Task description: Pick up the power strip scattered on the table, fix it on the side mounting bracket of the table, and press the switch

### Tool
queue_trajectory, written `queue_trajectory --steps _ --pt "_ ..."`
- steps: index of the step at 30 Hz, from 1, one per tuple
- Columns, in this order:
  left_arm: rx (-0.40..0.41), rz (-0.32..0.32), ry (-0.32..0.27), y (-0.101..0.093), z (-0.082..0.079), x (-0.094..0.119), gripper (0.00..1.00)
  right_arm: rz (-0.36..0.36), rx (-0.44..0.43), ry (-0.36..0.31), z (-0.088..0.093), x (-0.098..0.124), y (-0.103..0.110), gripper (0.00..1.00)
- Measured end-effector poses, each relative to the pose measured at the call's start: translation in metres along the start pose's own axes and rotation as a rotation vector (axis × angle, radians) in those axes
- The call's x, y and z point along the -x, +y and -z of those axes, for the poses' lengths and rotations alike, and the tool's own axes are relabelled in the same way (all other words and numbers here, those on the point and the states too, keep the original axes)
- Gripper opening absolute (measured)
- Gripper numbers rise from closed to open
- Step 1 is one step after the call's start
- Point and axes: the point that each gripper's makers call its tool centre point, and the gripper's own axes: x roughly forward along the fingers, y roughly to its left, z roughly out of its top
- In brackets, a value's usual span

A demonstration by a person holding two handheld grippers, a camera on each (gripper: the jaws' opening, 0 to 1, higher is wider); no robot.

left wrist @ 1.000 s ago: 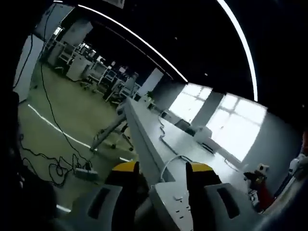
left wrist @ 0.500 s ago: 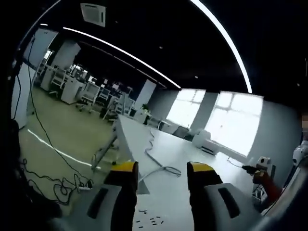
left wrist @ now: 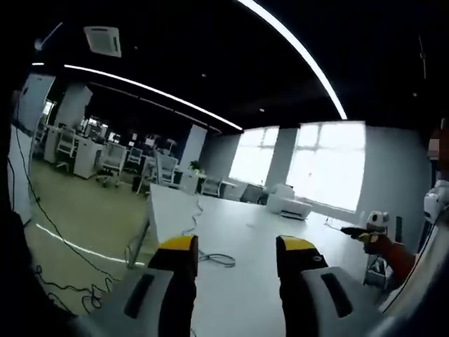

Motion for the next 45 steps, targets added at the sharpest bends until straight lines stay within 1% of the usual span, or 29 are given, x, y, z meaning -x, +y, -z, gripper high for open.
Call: queue_trajectory --steps 4,6,9,11,12,14,15,17,18,19,20,22,24,26,30,32,34,37,39,41,43,45 --pt "-0.015 0.008 -0.006 -0.015 -0.001 -0.005 0.5 0.042 0.0 -0.011 -0.002 0.003 -0.008 0.51" --pt "-0.017 0.011 -0.018 -0.017 -0.003 -0.007 0.51 0.064 0.004 -0.011 -0.003 0.005 -0.012 0.51" --pt "-0.079 -0.008 -0.03 -0.028 -0.005 -0.011 0.51 0.094 0.008 -0.013 -0.004 0.009 -0.017 0.51" --pt "-0.129 -0.014 -0.043 -0.033 -0.008 -0.012 0.49 0.121 0.011 -0.017 -0.005 0.012 -0.022 0.51" --pt "-0.133 -0.004 -0.052 -0.039 -0.008 -0.013 0.49 0.12 0.009 -0.02 -0.006 0.014 -0.022 0.51" --pt "-0.12 0.007 -0.055 -0.049 -0.004 -0.013 0.5 0.13 -0.003 -0.035 -0.007 0.018 -0.024 0.51" --pt "-0.109 0.007 -0.066 -0.052 -0.003 -0.014 0.5 0.139 -0.003 -0.039 -0.007 0.02 -0.025 0.51" --pt "-0.116 0.005 -0.064 -0.056 0.001 -0.014 0.52 0.155 -0.006 -0.045 -0.007 0.023 -0.027 0.51" --pt "-0.131 -0.01 -0.054 -0.056 0.005 -0.014 0.53 0.164 -0.007 -0.045 -0.006 0.025 -0.027 0.51" --pt "-0.172 -0.038 -0.045 -0.054 0.007 -0.014 0.54 0.173 -0.006 -0.045 -0.006 0.026 -0.028 0.51" --pt "-0.202 -0.046 -0.033 -0.054 0.011 -0.014 0.54 0.179 -0.005 -0.045 -0.005 0.027 -0.029 0.51" --pt "-0.227 -0.053 -0.032 -0.061 0.017 -0.015 0.54 0.208 -0.012 -0.06 -0.006 0.033 -0.033 0.51" --pt "-0.229 -0.052 -0.034 -0.067 0.024 -0.016 0.54 0.234 -0.021 -0.073 -0.006 0.038 -0.037 0.51" --pt "-0.23 -0.053 -0.041 -0.072 0.028 -0.017 0.54 0.276 -0.004 -0.07 -0.003 0.043 -0.042 0.51" --pt "-0.239 -0.094 -0.053 -0.077 0.04 -0.02 0.58 0.324 0.006 -0.052 0.004 0.051 -0.047 0.51" --pt "-0.248 -0.104 -0.04 -0.078 0.048 -0.021 0.61 0.346 0.011 -0.046 0.007 0.055 -0.049 0.51" --pt "-0.238 -0.09 -0.031 -0.082 0.055 -0.022 0.62 0.36 0.008 -0.047 0.01 0.059 -0.052 0.52" --pt "-0.222 -0.083 -0.048 -0.085 0.058 -0.022 0.62 0.382 0.0 -0.049 0.014 0.065 -0.056 0.51" --pt "-0.234 -0.092 -0.052 -0.085 0.059 -0.02 0.64 0.401 -0.007 -0.051 0.018 0.071 -0.06 0.51" --pt "-0.245 -0.105 -0.05 -0.084 0.061 -0.019 0.66 0.414 -0.014 -0.053 0.02 0.075 -0.063 0.51" --pt "-0.234 -0.1 -0.046 -0.083 0.063 -0.016 0.66 0.436 -0.012 -0.047 0.024 0.079 -0.066 0.51" --pt "-0.228 -0.099 -0.07 -0.082 0.059 -0.013 0.66 0.442 -0.01 -0.037 0.027 0.081 -0.067 0.51"
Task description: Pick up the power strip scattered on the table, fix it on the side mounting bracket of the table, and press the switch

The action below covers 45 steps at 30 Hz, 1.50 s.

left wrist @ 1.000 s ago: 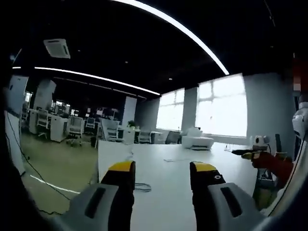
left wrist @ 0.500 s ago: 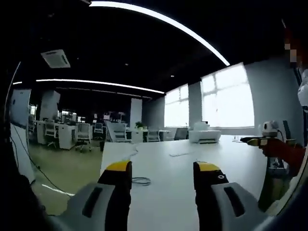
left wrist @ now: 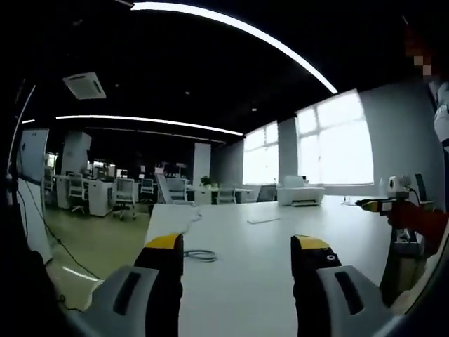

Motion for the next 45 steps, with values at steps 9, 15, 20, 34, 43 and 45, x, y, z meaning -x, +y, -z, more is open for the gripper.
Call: queue_trajectory --steps 9,15,20,34,43,45 --pt "-0.034 -0.093 -0.001 0.012 0.007 0.013 0.69 0.031 0.012 0.028 0.012 0.007 -0.004 0.51" --pt "-0.086 -0.178 -0.029 0.023 0.005 0.024 0.7 0.052 -0.002 0.021 0.013 0.013 -0.005 0.51" --pt "-0.081 -0.213 -0.055 0.027 0.003 0.032 0.7 0.069 -0.014 0.022 0.016 0.017 -0.007 0.51" --pt "-0.08 -0.237 -0.031 0.028 0.005 0.041 0.69 0.08 -0.026 0.007 0.015 0.025 -0.012 0.51" --pt "-0.07 -0.216 -0.007 0.027 -0.001 0.041 0.68 0.054 -0.029 0.009 0.013 0.023 -0.008 0.51" --pt "-0.083 -0.213 -0.002 0.026 -0.002 0.041 0.68 0.051 -0.029 0.008 0.012 0.023 -0.008 0.51"
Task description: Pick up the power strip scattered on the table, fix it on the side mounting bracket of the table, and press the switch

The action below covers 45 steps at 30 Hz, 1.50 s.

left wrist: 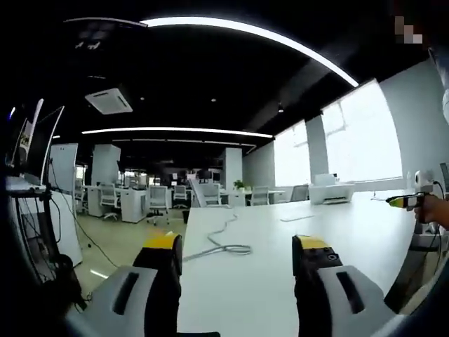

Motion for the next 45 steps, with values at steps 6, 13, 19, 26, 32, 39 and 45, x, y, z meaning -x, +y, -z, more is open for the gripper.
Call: queue_trajectory --steps 6,13,19,26,32,39,45 --pt "-0.016 0.002 0.012 0.002 -0.002 0.001 0.68 -0.005 0.01 -0.001 -0.003 0.001 0.0 0.51" --pt "0.03 -0.005 0.086 0.012 0.005 0.005 0.65 -0.002 0.01 0.005 0.0 0.004 -0.005 0.51" --pt "0.036 0.008 0.087 0.017 -0.003 0.009 0.68 -0.016 0.006 0.017 0.005 0.003 -0.006 0.52" --pt "0.01 -0.007 0.096 0.034 -0.017 0.02 0.68 -0.028 0.006 0.016 0.006 0.002 -0.003 0.52" --pt "0.001 -0.031 0.11 0.049 -0.022 0.03 0.68 -0.027 0.005 0.016 0.007 0.001 -0.002 0.51" --pt "-0.003 -0.042 0.125 0.057 -0.022 0.034 0.68 -0.031 0.008 0.029 0.01 -0.001 0.001 0.51" --pt "0.017 -0.034 0.173 0.065 -0.01 0.036 0.68 -0.034 0.008 0.027 0.008 -0.002 0.001 0.52"
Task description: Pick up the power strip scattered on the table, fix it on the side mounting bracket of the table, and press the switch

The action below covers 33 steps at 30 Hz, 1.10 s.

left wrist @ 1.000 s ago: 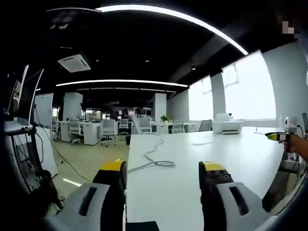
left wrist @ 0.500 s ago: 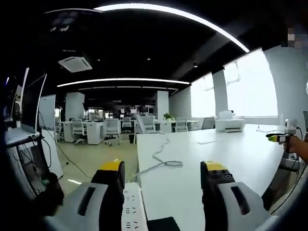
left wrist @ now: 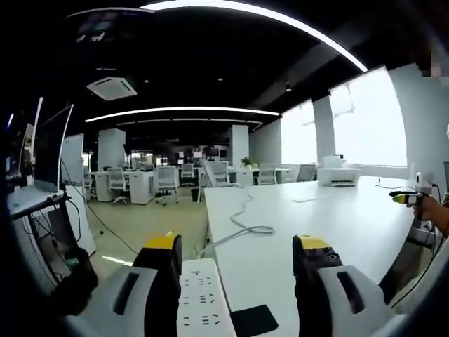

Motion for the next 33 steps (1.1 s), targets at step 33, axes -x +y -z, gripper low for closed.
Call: queue_trajectory --steps 33 --pt "-0.029 0.003 0.318 0.034 0.057 0.019 0.59 -0.002 -0.003 0.007 0.003 0.0 0.008 0.52"
